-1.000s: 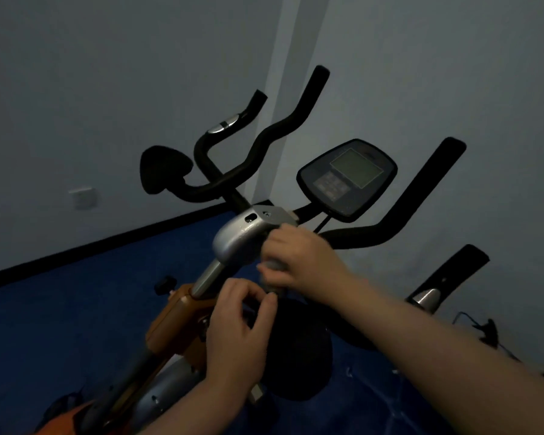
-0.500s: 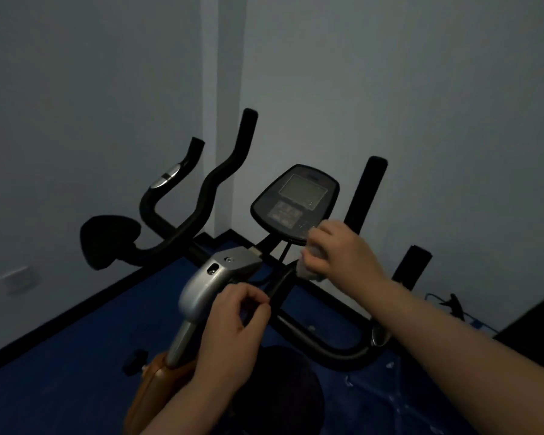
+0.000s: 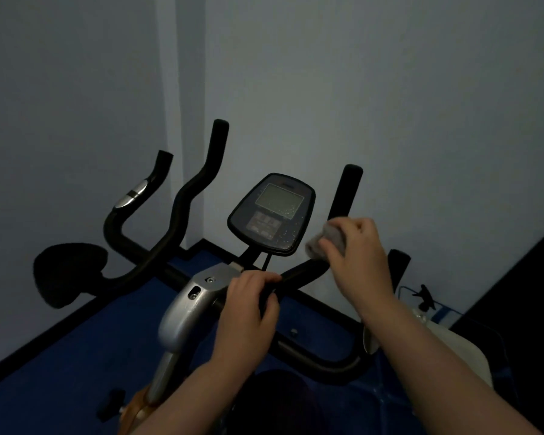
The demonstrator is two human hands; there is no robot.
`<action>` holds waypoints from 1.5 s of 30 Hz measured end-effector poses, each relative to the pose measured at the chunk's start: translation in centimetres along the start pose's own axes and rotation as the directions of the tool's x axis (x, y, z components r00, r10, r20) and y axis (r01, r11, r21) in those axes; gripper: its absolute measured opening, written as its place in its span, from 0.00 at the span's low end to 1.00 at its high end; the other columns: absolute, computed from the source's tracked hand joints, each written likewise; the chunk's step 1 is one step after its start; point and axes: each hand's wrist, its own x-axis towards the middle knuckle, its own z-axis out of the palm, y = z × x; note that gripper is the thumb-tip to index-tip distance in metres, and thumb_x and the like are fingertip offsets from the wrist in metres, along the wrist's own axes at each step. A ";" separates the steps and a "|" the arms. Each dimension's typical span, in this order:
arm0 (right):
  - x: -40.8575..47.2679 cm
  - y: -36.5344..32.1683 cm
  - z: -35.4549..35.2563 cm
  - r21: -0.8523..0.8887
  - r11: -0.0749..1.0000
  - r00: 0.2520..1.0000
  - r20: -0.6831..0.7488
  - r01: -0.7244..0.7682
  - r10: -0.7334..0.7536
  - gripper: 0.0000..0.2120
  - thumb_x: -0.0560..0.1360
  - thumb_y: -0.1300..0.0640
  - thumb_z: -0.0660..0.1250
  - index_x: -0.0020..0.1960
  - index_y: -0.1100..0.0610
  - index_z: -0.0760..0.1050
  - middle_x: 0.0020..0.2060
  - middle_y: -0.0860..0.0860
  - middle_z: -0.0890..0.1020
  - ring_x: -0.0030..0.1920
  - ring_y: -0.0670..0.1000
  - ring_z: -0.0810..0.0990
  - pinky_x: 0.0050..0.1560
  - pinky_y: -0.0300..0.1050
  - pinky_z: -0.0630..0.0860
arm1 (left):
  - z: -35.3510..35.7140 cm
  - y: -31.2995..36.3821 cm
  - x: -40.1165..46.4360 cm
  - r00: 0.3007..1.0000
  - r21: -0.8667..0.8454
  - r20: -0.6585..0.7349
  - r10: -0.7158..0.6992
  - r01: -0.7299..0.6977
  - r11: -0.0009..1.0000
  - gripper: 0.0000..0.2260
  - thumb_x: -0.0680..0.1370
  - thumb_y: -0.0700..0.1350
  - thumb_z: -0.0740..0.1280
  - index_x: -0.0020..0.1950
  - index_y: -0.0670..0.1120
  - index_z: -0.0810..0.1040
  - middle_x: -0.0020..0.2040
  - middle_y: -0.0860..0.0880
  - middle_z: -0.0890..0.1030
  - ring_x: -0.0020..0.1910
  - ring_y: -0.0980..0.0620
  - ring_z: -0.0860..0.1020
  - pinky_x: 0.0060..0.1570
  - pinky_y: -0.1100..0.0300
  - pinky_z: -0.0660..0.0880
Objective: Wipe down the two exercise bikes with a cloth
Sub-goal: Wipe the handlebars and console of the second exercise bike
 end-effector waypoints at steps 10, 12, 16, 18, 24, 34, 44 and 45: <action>-4.2 -2.5 1.5 0.217 0.968 0.993 0.019 -0.122 0.121 0.11 0.71 0.53 0.72 0.54 0.47 0.80 0.45 0.47 0.72 0.43 0.38 0.72 0.44 0.19 0.64 | -0.2 -0.2 -0.2 0.997 -0.099 -0.020 -0.075 0.073 0.992 0.13 0.74 0.41 0.67 0.52 0.58 0.73 0.48 0.62 0.75 0.52 0.61 0.74 0.51 0.75 0.67; -2.2 -2.3 0.7 0.223 0.955 0.976 -0.051 -0.194 0.210 0.11 0.72 0.54 0.71 0.54 0.50 0.80 0.48 0.49 0.72 0.43 0.39 0.71 0.42 0.19 0.64 | -0.1 -0.3 -0.2 0.996 -0.096 -0.020 -0.088 0.085 0.992 0.12 0.74 0.42 0.67 0.52 0.58 0.73 0.48 0.63 0.75 0.52 0.61 0.74 0.51 0.75 0.67; -6.2 -4.4 3.1 0.243 0.943 0.965 -0.073 -0.227 0.251 0.12 0.73 0.53 0.71 0.56 0.48 0.78 0.48 0.48 0.70 0.45 0.39 0.72 0.43 0.20 0.66 | -0.1 -0.4 -0.1 0.996 -0.111 -0.012 -0.091 0.089 0.990 0.11 0.74 0.42 0.67 0.53 0.55 0.74 0.49 0.61 0.75 0.53 0.60 0.74 0.50 0.68 0.70; -8.5 -5.0 3.0 0.315 0.931 0.982 0.022 -0.187 0.190 0.12 0.72 0.52 0.72 0.54 0.44 0.78 0.48 0.46 0.73 0.47 0.36 0.74 0.45 0.21 0.68 | -0.2 -0.4 -0.1 0.996 -0.130 0.001 -0.091 0.090 0.987 0.11 0.73 0.42 0.67 0.52 0.54 0.74 0.49 0.59 0.76 0.52 0.59 0.74 0.51 0.67 0.70; -2.6 -2.9 0.6 0.221 0.934 0.939 -0.139 -0.281 0.316 0.12 0.74 0.54 0.70 0.57 0.50 0.78 0.51 0.52 0.75 0.48 0.46 0.75 0.47 0.28 0.71 | -0.2 -0.5 -0.2 0.995 -0.141 0.011 -0.097 0.098 0.985 0.11 0.74 0.41 0.66 0.53 0.53 0.74 0.49 0.61 0.74 0.53 0.60 0.73 0.50 0.73 0.67; -2.2 -2.4 0.6 0.161 0.962 0.966 -0.103 -0.220 0.238 0.11 0.74 0.54 0.70 0.56 0.51 0.78 0.48 0.49 0.71 0.45 0.44 0.74 0.43 0.27 0.66 | -0.1 -0.3 -0.5 0.982 -0.196 -0.013 -0.186 0.180 0.964 0.14 0.74 0.40 0.66 0.54 0.57 0.73 0.52 0.58 0.77 0.54 0.62 0.75 0.50 0.67 0.70; -3.9 -2.4 1.1 0.208 0.976 0.997 -0.017 -0.071 0.076 0.10 0.73 0.52 0.70 0.54 0.50 0.79 0.44 0.46 0.69 0.40 0.37 0.71 0.40 0.21 0.66 | -0.3 0.2 0.3 0.975 -0.280 -0.038 -0.218 0.199 0.939 0.08 0.78 0.39 0.62 0.52 0.52 0.76 0.48 0.56 0.81 0.49 0.60 0.79 0.48 0.67 0.72; -4.6 -2.7 1.5 0.200 0.979 0.999 -0.015 -0.042 0.046 0.10 0.74 0.52 0.69 0.54 0.50 0.79 0.44 0.46 0.68 0.40 0.37 0.70 0.40 0.21 0.67 | -0.2 0.3 0.5 0.979 -0.246 -0.009 -0.202 0.193 0.950 0.06 0.79 0.42 0.61 0.51 0.52 0.76 0.47 0.55 0.80 0.49 0.59 0.78 0.48 0.64 0.72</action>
